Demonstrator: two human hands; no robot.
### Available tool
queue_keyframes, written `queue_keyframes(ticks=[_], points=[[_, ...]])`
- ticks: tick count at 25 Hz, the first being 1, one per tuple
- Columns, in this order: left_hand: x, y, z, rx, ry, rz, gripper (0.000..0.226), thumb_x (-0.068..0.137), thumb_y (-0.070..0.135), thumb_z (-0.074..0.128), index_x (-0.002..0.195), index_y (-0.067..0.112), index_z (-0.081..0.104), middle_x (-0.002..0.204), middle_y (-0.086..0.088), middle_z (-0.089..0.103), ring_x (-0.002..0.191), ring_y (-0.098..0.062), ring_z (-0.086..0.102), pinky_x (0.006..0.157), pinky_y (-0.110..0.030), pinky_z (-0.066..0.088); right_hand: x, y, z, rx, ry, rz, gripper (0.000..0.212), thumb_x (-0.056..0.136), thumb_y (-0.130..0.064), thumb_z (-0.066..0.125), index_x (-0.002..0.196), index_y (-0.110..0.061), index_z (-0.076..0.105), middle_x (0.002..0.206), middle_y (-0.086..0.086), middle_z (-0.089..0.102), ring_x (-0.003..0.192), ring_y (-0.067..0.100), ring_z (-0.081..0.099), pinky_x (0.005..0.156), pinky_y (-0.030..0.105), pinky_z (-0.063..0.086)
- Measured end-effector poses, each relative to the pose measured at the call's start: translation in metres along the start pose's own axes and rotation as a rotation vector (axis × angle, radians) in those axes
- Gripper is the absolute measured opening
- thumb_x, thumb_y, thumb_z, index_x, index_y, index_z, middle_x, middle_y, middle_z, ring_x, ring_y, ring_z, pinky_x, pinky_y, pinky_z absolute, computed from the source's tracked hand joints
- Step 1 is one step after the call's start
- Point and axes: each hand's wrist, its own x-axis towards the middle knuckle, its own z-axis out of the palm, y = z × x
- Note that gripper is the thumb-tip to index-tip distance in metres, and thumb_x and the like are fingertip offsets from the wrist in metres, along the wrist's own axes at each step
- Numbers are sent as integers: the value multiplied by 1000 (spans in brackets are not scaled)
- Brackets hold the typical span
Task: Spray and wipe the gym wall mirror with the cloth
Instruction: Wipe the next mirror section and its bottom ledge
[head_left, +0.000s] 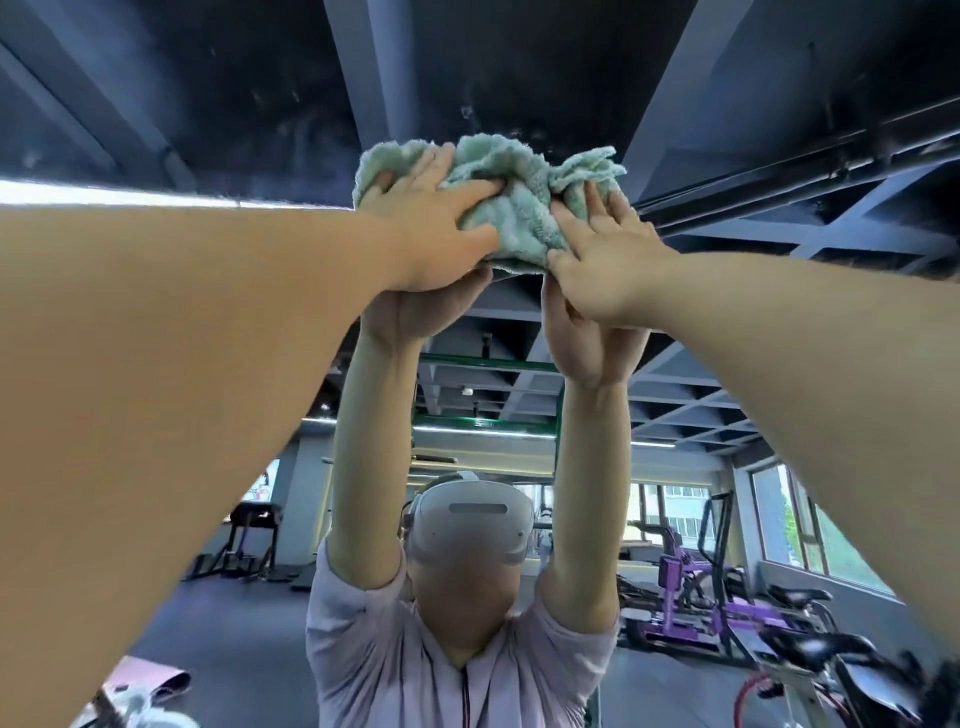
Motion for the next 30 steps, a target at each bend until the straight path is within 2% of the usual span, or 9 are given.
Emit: queue_keyframes(ticks=[4, 7, 9, 11, 14, 17, 21, 25, 30], points=[[-61, 11, 7, -31, 11, 73, 57, 98, 34, 34, 153, 31, 18, 163, 0, 6, 147, -21, 13, 117, -37, 13, -37, -16, 20, 33, 21, -19, 60, 103, -37, 24, 155, -28, -4, 162, 2, -14, 147, 23, -18, 119, 41, -5], [-114, 18, 19, -45, 7, 131, 54, 99, 28, 34, 152, 22, 22, 162, -3, 11, 147, -20, 15, 118, -33, 10, -77, -32, 45, 22, 43, -72, 61, 102, -36, 24, 155, -25, -3, 162, 2, -13, 148, 24, -17, 121, 43, -2], [-138, 16, 26, -43, -1, 139, 53, 99, 28, 35, 150, 20, 25, 162, -5, 11, 148, -19, 11, 119, -36, 9, -101, -41, 56, 44, 14, -76, 61, 102, -36, 24, 155, -26, -4, 162, 0, -14, 147, 22, -18, 120, 43, -3], [-155, 13, 36, 11, -20, 72, 56, 98, 38, 33, 152, 29, 20, 163, -8, 0, 149, -21, -2, 120, -43, 4, -118, -46, 61, 56, -14, -82, 60, 102, -36, 23, 155, -27, -5, 162, 0, -16, 147, 21, -20, 118, 43, -5], [-168, 14, 48, 41, -67, -135, 58, 94, 57, 27, 148, 52, 8, 159, -13, -21, 147, -26, -20, 116, -51, -6, -129, -47, 63, 44, -42, -102, 59, 103, -36, 22, 154, -28, -6, 161, 0, -16, 147, 21, -20, 118, 41, -6], [-143, 5, 36, 66, -59, -160, 59, 92, 62, 26, 146, 57, 3, 158, -14, -23, 146, -28, -20, 116, -52, -7, -117, -38, 55, 0, -36, -150, 57, 104, -38, 20, 154, -29, -5, 162, -1, -14, 147, 19, -19, 118, 41, -6], [-53, -3, 3, 116, -65, -87, 57, 94, 59, 30, 146, 56, 7, 160, -11, -17, 148, -26, -14, 117, -50, -5, -57, -19, 26, 18, -29, -126, 57, 104, -38, 20, 155, -27, -5, 162, -2, -13, 147, 17, -17, 119, 40, -6], [29, 22, -11, 39, -38, 30, 57, 96, 49, 34, 150, 46, 15, 163, 0, -8, 149, -18, -7, 119, -44, -3, -15, 5, 5, 36, -3, -128, 59, 104, -36, 22, 155, -24, -3, 162, -2, -11, 148, 15, -14, 120, 39, -4], [1, 58, 8, -86, -75, 189, 55, 95, 27, 36, 149, 36, 27, 163, 6, 7, 148, -17, 10, 120, -39, 9, -65, 38, 21, 49, -5, -13, 60, 103, -36, 23, 155, -19, -1, 163, 4, -10, 148, 18, -14, 121, 39, -1]])
